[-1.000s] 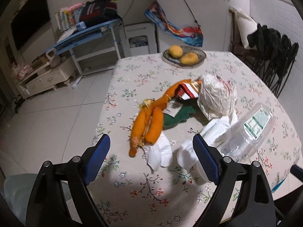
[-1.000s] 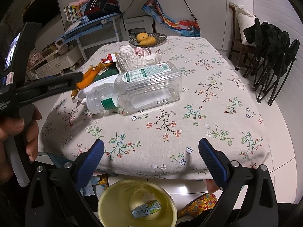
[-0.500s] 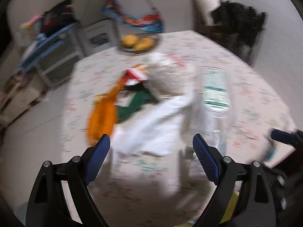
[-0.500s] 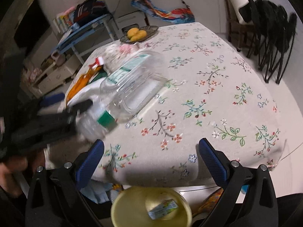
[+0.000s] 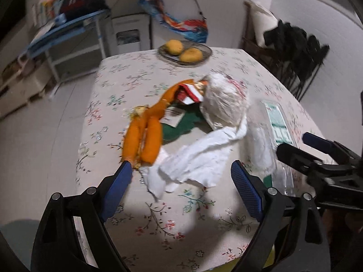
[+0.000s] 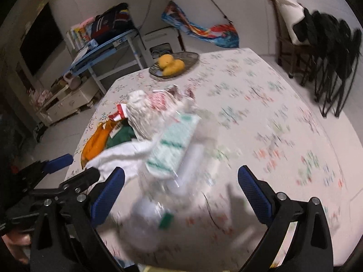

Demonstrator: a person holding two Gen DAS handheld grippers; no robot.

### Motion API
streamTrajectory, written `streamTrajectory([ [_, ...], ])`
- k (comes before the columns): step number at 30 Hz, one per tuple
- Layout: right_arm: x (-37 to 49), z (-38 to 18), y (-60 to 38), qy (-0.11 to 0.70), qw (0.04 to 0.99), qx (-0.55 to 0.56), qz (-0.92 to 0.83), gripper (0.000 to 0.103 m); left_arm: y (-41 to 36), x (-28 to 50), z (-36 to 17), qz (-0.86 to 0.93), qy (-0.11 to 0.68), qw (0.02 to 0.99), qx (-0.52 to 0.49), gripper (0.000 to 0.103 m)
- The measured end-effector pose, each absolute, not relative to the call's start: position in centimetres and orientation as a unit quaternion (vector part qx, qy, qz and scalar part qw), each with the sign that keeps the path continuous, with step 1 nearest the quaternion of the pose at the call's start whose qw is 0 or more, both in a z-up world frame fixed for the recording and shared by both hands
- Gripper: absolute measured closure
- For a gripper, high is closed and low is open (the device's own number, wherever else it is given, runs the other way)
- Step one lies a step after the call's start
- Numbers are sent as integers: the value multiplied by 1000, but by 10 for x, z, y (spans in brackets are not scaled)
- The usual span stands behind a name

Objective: Collect trash
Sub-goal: 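Grasp the clear water bottle with the right gripper while the left grasps white tissue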

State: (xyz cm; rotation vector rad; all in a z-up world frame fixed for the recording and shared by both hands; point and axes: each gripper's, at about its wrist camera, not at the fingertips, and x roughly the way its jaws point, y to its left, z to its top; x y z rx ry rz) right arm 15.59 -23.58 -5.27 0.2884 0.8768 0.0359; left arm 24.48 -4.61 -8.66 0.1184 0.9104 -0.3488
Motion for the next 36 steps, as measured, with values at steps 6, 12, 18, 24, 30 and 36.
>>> streamTrajectory([
  [6, 169, -62, -238, 442, 888, 127, 7, 7, -38, 254, -87, -160, 438, 884, 41, 18],
  [12, 168, -74, -246, 465, 876, 126, 37, 28, -59, 255, -90, -185, 436, 878, 66, 18],
  [18, 160, -64, -265, 482, 869, 101, 54, 40, -88, 261, -102, -210, 444, 864, 109, 18],
  [24, 154, -67, -281, 480, 869, 112, 32, 39, -108, 269, -117, -203, 454, 856, 142, 18],
  [30, 155, -81, -283, 481, 867, 129, 24, 42, -111, 273, -128, -205, 476, 846, 129, 40],
  [36, 150, -81, -298, 466, 861, 199, 39, 45, -111, 267, -125, -217, 475, 844, 123, 89],
])
